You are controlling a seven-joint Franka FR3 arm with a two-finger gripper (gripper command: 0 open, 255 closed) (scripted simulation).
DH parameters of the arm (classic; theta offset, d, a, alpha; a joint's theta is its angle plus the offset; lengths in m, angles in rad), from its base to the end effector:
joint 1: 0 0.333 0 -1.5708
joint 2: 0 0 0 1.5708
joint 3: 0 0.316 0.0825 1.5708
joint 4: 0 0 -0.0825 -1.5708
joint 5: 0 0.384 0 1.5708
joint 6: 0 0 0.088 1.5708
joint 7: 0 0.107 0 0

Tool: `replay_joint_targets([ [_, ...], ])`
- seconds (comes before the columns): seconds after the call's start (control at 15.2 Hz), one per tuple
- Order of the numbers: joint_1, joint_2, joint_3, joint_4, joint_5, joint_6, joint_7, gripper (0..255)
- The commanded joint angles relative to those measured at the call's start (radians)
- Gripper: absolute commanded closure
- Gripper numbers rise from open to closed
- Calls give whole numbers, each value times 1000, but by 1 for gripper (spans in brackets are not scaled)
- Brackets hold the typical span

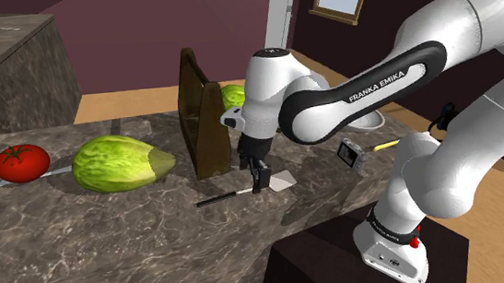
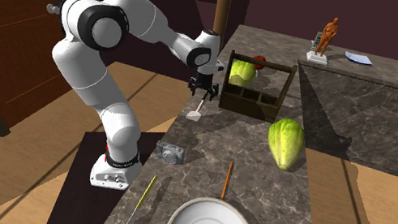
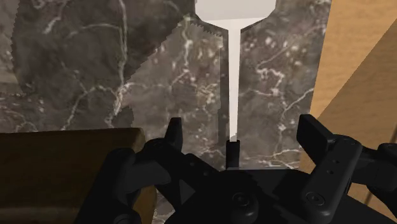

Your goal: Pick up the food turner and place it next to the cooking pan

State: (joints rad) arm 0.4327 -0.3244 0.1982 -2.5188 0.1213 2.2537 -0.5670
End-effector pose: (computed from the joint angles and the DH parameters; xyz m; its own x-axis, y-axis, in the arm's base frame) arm 0.3472 0.2573 0.3972 0.4388 0.8962 0.0648 0.8981 -0.4397 -0.0006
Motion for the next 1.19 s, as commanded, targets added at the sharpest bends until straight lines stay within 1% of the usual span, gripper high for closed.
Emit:
replay_joint_targets([
  [0.0,1,19,3,-13,1,34,-2,0],
  [0.26,1,54,8,-34,-1,89,1,0],
  [0.73,1,54,8,-34,-1,89,1,0],
  [0.79,1,54,8,-34,-1,89,1,255],
  [1.12,1,54,8,-34,-1,89,1,255],
])
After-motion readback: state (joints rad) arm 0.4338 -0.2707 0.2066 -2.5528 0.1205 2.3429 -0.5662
